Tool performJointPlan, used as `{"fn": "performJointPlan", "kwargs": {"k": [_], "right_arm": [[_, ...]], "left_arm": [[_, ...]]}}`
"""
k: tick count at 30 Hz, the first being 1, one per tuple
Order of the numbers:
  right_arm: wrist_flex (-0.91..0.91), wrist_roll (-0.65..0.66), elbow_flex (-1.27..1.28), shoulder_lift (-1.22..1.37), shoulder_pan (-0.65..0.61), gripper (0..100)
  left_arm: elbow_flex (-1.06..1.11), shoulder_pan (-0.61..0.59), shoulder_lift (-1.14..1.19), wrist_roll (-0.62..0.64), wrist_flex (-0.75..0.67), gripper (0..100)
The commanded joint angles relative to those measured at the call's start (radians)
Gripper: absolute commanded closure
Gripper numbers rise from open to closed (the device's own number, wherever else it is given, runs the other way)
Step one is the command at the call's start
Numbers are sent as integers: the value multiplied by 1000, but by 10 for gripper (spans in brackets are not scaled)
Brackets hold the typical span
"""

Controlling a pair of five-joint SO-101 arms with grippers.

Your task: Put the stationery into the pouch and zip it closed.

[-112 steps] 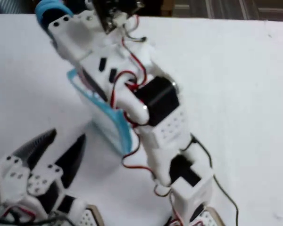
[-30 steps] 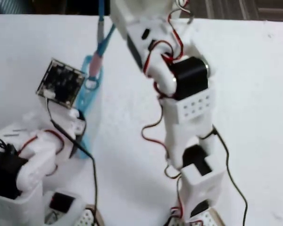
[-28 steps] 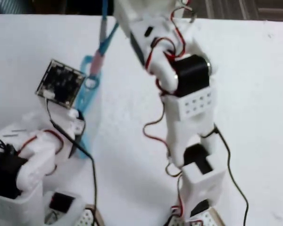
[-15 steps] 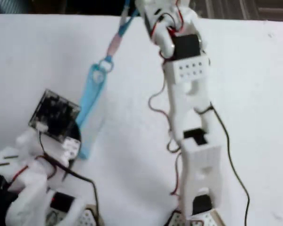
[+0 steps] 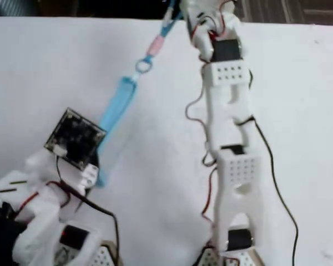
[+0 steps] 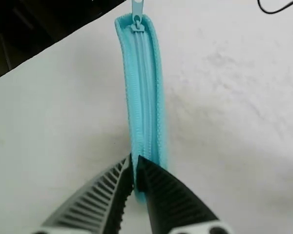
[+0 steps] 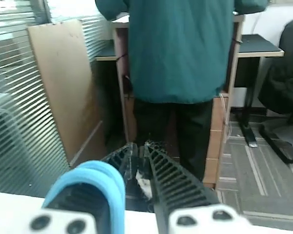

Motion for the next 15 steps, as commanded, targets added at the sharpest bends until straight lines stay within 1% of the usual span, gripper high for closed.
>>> {"fn": "performJointPlan", "kwargs": {"k": [1, 6, 11, 15], "right_arm": [[-38, 5, -11, -5, 160, 982], [-38, 5, -11, -13, 202, 982], [-19, -2, -20, -25, 209, 982], [114, 5, -71, -84, 154, 982]], "left_arm": [[11, 5, -16, -12, 21, 976], [11, 5, -16, -18, 23, 976], [12, 5, -16, -18, 23, 976], [9, 4, -16, -12, 18, 976]]}}
